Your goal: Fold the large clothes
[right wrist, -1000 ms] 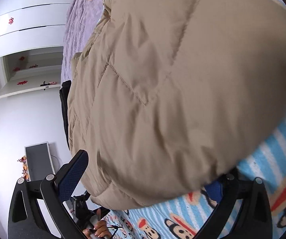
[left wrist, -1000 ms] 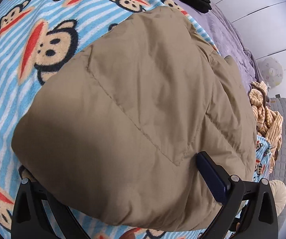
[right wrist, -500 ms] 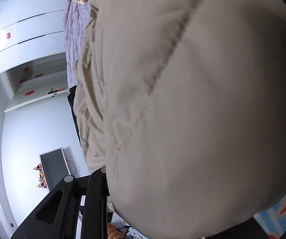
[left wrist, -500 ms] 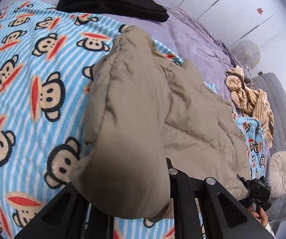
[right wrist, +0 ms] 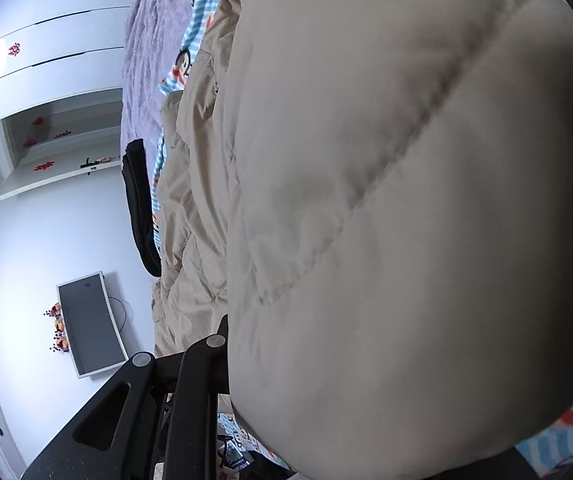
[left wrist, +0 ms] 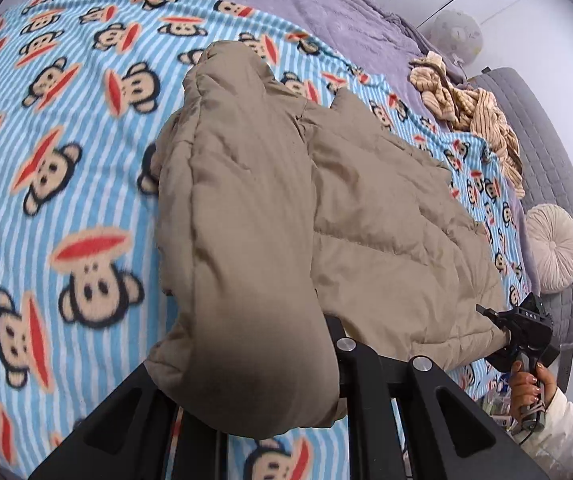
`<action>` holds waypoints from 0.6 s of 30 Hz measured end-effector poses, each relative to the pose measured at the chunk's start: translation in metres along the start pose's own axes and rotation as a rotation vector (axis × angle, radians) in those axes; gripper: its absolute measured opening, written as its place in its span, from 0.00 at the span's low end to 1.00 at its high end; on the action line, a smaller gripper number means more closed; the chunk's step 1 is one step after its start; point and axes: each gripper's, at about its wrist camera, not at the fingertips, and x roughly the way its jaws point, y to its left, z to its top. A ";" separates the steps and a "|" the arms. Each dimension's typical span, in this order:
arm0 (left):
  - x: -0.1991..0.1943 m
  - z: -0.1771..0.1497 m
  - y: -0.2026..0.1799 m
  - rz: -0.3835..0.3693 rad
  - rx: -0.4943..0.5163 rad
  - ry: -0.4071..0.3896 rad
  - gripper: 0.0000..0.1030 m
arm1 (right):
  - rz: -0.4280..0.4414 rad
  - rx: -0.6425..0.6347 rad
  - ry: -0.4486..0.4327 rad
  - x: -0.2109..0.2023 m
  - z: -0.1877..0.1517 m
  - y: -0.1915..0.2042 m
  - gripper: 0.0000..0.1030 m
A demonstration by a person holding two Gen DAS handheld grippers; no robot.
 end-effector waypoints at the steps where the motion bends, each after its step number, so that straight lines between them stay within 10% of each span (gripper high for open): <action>1: -0.002 -0.016 0.002 0.009 -0.007 0.017 0.16 | -0.014 0.000 0.011 -0.004 -0.008 -0.004 0.22; 7: 0.016 -0.088 0.017 0.108 -0.090 0.082 0.19 | -0.068 0.026 0.061 -0.010 -0.011 -0.035 0.25; 18: -0.057 -0.110 0.014 0.423 -0.146 -0.035 0.29 | -0.313 -0.167 0.040 -0.040 -0.015 0.003 0.51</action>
